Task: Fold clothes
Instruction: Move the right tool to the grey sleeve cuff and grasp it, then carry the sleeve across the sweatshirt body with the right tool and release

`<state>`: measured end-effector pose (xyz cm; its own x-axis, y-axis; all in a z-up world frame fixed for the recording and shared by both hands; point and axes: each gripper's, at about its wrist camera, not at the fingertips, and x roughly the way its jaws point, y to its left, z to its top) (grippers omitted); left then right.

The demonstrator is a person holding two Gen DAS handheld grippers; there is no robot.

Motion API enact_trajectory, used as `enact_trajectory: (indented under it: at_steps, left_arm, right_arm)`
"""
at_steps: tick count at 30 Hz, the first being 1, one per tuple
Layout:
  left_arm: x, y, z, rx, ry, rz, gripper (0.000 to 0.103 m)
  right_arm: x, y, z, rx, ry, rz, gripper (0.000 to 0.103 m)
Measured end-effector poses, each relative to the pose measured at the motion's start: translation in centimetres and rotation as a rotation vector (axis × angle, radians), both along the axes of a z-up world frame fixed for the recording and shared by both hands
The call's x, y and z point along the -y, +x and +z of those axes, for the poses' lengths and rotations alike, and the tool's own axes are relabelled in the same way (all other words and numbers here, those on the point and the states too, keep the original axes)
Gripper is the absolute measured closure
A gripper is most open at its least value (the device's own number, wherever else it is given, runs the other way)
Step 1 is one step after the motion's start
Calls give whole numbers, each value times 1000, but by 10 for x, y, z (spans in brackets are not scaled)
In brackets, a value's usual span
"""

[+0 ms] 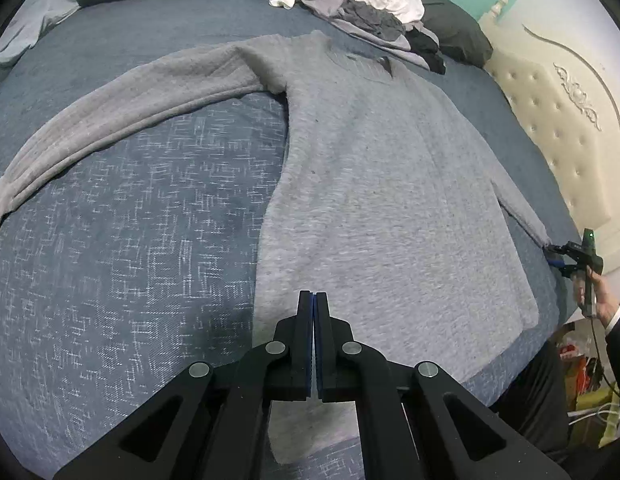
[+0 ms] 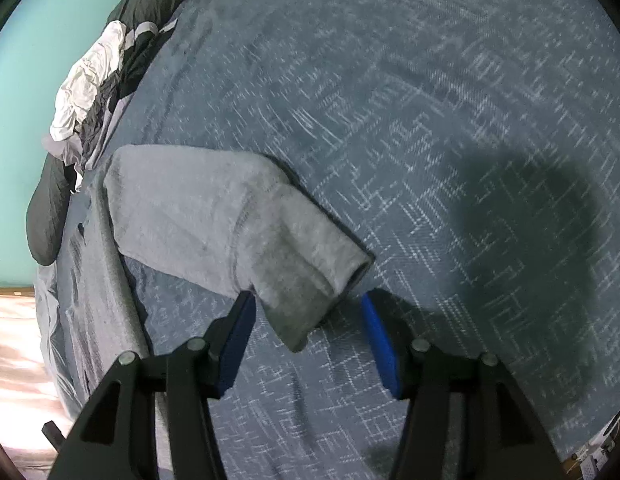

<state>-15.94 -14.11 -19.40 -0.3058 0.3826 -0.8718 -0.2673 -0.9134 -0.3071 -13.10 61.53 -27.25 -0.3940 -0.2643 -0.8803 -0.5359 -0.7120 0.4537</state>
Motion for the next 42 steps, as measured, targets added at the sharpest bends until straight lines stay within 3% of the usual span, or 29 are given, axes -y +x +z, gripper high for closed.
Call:
enact_trajectory:
  at_steps: [3,5,8,11,17,29,42]
  left_arm:
    - [-5,-2,0,0,0,-5,103]
    - [-11,-5,0,-1,-1,-7,103]
    - [-14,-7,0,1,-5,-9,102]
    - [-15,-9,-2,5,-12,-7,103]
    - [-17,-10,-3,13,-31,-4,103]
    - [-41,-14,-8,38,-84,-11,102]
    - [-64,-18,-27,94,-142,-36,103]
  right_arm:
    - [2,-4,-2,-5,16,2,47]
    - [2,-6,-3,5,45,5,58]
    - [0,-7,1,4,81,12,84]
    - [3,-10,11,-8,114,29,95]
    - [-4,-21,48,-90,266,75,96]
    - [-87,-71,126,-256,494,27,96]
    - [-147,-130,142,-287,570,26,96]
